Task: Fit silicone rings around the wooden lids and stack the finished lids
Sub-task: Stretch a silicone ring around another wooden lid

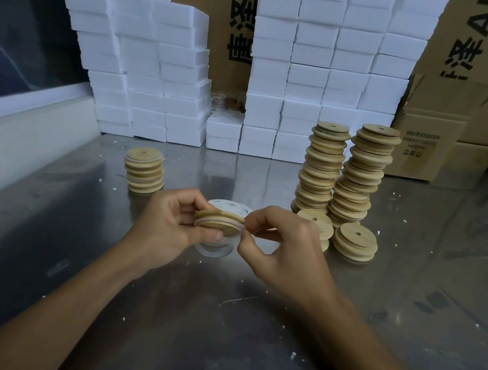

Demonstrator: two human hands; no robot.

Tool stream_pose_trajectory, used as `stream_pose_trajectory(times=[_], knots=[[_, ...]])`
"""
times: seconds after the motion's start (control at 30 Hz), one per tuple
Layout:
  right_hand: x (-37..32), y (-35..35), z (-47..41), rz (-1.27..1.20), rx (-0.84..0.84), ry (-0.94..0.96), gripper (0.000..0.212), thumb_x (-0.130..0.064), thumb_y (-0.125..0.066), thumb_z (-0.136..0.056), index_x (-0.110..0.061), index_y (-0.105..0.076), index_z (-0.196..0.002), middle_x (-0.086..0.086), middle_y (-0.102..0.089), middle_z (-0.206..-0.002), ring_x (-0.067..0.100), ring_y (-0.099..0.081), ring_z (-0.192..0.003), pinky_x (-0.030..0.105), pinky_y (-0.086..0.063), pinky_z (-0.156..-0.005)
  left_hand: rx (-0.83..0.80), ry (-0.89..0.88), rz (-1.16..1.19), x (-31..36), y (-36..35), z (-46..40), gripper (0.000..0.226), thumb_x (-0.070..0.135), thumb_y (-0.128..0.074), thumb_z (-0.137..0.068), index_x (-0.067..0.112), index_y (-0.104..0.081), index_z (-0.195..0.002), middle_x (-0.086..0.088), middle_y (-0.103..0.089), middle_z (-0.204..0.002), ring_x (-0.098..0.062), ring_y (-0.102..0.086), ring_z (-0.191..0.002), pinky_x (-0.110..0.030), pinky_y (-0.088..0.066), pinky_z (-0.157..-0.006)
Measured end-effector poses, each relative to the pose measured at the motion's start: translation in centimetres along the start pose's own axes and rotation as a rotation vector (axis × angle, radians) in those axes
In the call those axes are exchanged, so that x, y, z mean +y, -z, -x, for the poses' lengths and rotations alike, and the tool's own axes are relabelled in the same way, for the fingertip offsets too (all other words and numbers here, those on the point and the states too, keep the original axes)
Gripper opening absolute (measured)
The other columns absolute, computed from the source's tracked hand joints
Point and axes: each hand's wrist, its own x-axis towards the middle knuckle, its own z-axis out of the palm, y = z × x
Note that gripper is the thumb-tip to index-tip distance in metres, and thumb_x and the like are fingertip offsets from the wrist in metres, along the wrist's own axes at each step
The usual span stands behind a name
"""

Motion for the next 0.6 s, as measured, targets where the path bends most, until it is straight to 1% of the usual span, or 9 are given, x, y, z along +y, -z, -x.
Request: stream_pose_trajectory(times=[0.1, 0.17, 0.23, 0.3, 0.33, 0.4, 0.47, 0.53, 0.6], knots=[[0.1, -0.2, 0.2, -0.064, 0.02, -0.046, 0.009, -0.018, -0.075, -0.081, -0.012, -0.071, -0.085, -0.006, -0.071, -0.08, 0.008, -0.069, -0.077, 0.021, -0.058, -0.072, -0.002, 0.029, 0.038, 0.1, -0.1, 0.2, 0.026, -0.007, -0.08, -0.062, 0.002, -0.063, -0.079, -0.004, -0.075, -0.079, -0.018, -0.072, -0.076, -0.024, -0.058, -0.071], [0.3, -0.4, 0.2, -0.116, 0.03, -0.09, 0.006, -0.014, -0.076, -0.082, -0.013, -0.071, -0.085, -0.009, -0.072, -0.08, 0.007, -0.07, -0.078, 0.021, -0.059, -0.073, -0.002, 0.064, 0.081, 0.1, -0.2, 0.3, 0.027, -0.003, -0.08, -0.062, 0.003, -0.061, -0.081, -0.004, -0.075, -0.081, -0.017, -0.072, -0.077, -0.023, -0.057, -0.07], [0.4, -0.6, 0.3, -0.231, 0.018, -0.173, 0.006, -0.014, -0.077, -0.083, -0.015, -0.072, -0.085, -0.008, -0.073, -0.082, 0.008, -0.072, -0.078, 0.023, -0.059, -0.072, -0.006, 0.099, 0.145, -0.1, -0.1, 0.4, 0.03, 0.004, -0.079, -0.061, 0.006, -0.058, -0.082, -0.006, -0.073, -0.083, -0.018, -0.07, -0.077, -0.026, -0.057, -0.07], [0.5, -0.8, 0.3, -0.325, 0.008, -0.234, 0.006, -0.015, -0.078, -0.085, -0.016, -0.072, -0.085, -0.006, -0.074, -0.084, 0.01, -0.073, -0.077, 0.023, -0.058, -0.069, -0.03, 0.141, 0.209, -0.2, 0.0, 0.4, 0.032, 0.009, -0.082, -0.063, 0.013, -0.058, -0.083, -0.009, -0.071, -0.086, -0.02, -0.067, -0.079, -0.033, -0.057, -0.073], [0.5, -0.9, 0.3, -0.335, 0.013, -0.232, 0.006, -0.015, -0.078, -0.085, -0.015, -0.072, -0.085, -0.006, -0.075, -0.085, 0.011, -0.073, -0.077, 0.024, -0.058, -0.068, -0.053, 0.152, 0.225, -0.3, 0.1, 0.4, 0.031, 0.01, -0.084, -0.065, 0.019, -0.06, -0.082, -0.007, -0.07, -0.087, -0.02, -0.066, -0.08, -0.034, -0.057, -0.073], [0.5, -1.0, 0.4, -0.309, 0.029, -0.194, 0.005, -0.014, -0.077, -0.085, -0.013, -0.073, -0.087, -0.006, -0.075, -0.088, 0.011, -0.073, -0.077, 0.027, -0.06, -0.069, -0.084, 0.115, 0.155, -0.4, 0.0, 0.4, 0.032, 0.01, -0.084, -0.067, 0.032, -0.062, -0.077, 0.002, -0.07, -0.084, -0.012, -0.066, -0.077, -0.025, -0.054, -0.067], [0.5, -0.9, 0.4, -0.225, 0.03, -0.135, 0.004, -0.012, -0.076, -0.086, -0.013, -0.073, -0.09, -0.007, -0.075, -0.089, 0.008, -0.073, -0.078, 0.03, -0.061, -0.07, -0.063, 0.031, -0.009, -0.7, -0.1, 0.3, 0.039, 0.005, -0.082, -0.071, 0.038, -0.062, -0.08, 0.006, -0.072, -0.084, -0.008, -0.068, -0.077, -0.02, -0.053, -0.067], [0.5, -0.7, 0.5, -0.125, 0.013, -0.07, 0.007, -0.01, -0.073, -0.087, -0.009, -0.073, -0.094, -0.005, -0.075, -0.091, 0.005, -0.072, -0.081, 0.029, -0.061, -0.073, -0.046, -0.055, -0.142, -0.9, -0.3, 0.3, 0.038, 0.011, -0.083, -0.072, 0.04, -0.066, -0.089, 0.007, -0.073, -0.091, -0.014, -0.07, -0.086, -0.025, -0.056, -0.074], [0.5, -0.5, 0.4, -0.056, -0.011, -0.01, 0.009, -0.008, -0.071, -0.088, -0.007, -0.073, -0.097, -0.002, -0.074, -0.091, 0.007, -0.071, -0.083, 0.029, -0.06, -0.076, -0.059, -0.119, -0.208, -1.1, -0.6, 0.3, 0.031, 0.028, -0.082, -0.071, 0.04, -0.069, -0.096, 0.01, -0.072, -0.093, -0.018, -0.069, -0.088, -0.031, -0.057, -0.077]])
